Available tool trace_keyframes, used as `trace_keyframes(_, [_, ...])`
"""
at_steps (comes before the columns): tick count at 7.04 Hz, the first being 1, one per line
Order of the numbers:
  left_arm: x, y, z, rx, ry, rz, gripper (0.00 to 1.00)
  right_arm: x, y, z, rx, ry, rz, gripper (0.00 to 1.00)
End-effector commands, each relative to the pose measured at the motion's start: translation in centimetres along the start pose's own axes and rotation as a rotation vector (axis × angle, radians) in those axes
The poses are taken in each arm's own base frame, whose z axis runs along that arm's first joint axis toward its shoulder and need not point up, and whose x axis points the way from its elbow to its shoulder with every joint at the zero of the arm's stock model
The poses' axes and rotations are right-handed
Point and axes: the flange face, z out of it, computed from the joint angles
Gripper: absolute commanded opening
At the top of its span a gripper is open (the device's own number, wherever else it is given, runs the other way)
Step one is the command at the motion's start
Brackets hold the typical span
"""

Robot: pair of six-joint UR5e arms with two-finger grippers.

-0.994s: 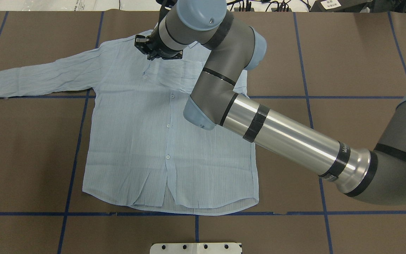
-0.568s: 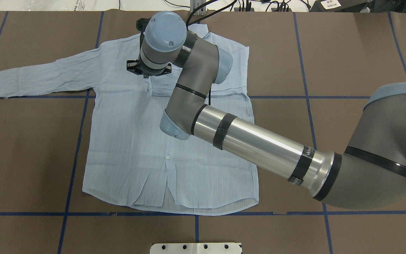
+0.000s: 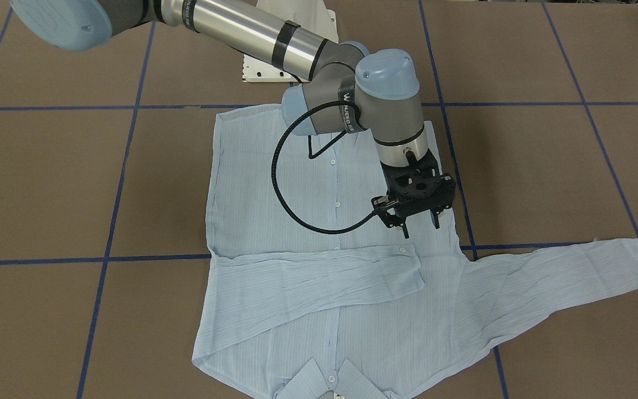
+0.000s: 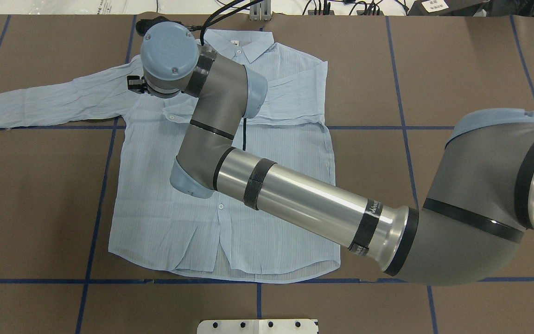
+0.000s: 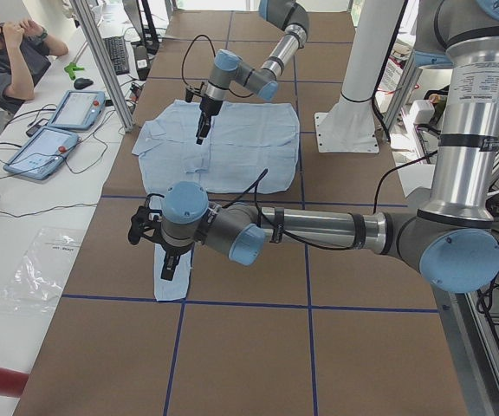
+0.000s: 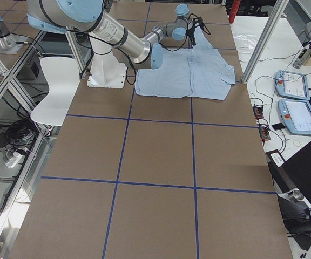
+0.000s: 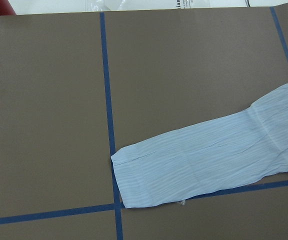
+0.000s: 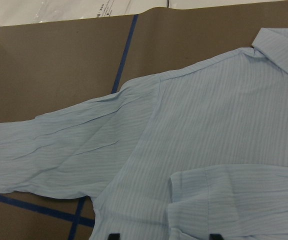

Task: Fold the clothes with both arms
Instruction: 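Carry the grasped sleeve with the right gripper across the shirt front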

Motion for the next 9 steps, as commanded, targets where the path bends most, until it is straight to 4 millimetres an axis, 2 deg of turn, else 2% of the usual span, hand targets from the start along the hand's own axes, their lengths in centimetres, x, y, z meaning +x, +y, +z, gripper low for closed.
trace_keyframes(1, [0.8, -0.2, 2.2, 0.021, -0.046, -0.055, 0.99, -0.3, 0.2, -1.7, -0.019, -0.001, 0.022, 1.0])
trace_keyframes(2, [1.5, 0.1, 5.0, 0.063, -0.11, -0.105, 0.99, 2.0, -0.2, -4.4, -0.128, 0.112, 0.036, 1.0])
trace_keyframes(3, [0.9, 1.5, 8.9, 0.099, -0.12, -0.13, 0.99, 4.9, -1.4, -7.9, -0.16, 0.194, 0.052, 1.0])
trace_keyframes(4, [-0.1, 2.9, 12.2, 0.145, -0.147, -0.145, 0.99, 7.5, -2.3, -9.4, -0.175, 0.251, 0.076, 1.0])
trace_keyframes(5, [0.0, 4.1, 15.2, 0.187, -0.181, -0.171, 0.98, 10.3, -3.3, -10.8, -0.208, 0.293, 0.079, 1.0])
trace_keyframes(7, [-0.8, 5.1, 17.8, 0.202, -0.191, -0.165, 0.97, 17.6, -3.9, -16.7, -0.281, 0.346, -0.045, 1.0])
trace_keyframes(8, [0.1, 5.3, 19.2, 0.212, -0.197, -0.184, 0.95, 23.0, -3.3, -19.3, -0.287, 0.336, -0.068, 1.0])
trace_keyframes(9, [1.6, 5.6, 20.9, 0.219, -0.21, -0.198, 0.93, 26.6, -3.2, -20.8, -0.304, 0.321, -0.109, 1.0])
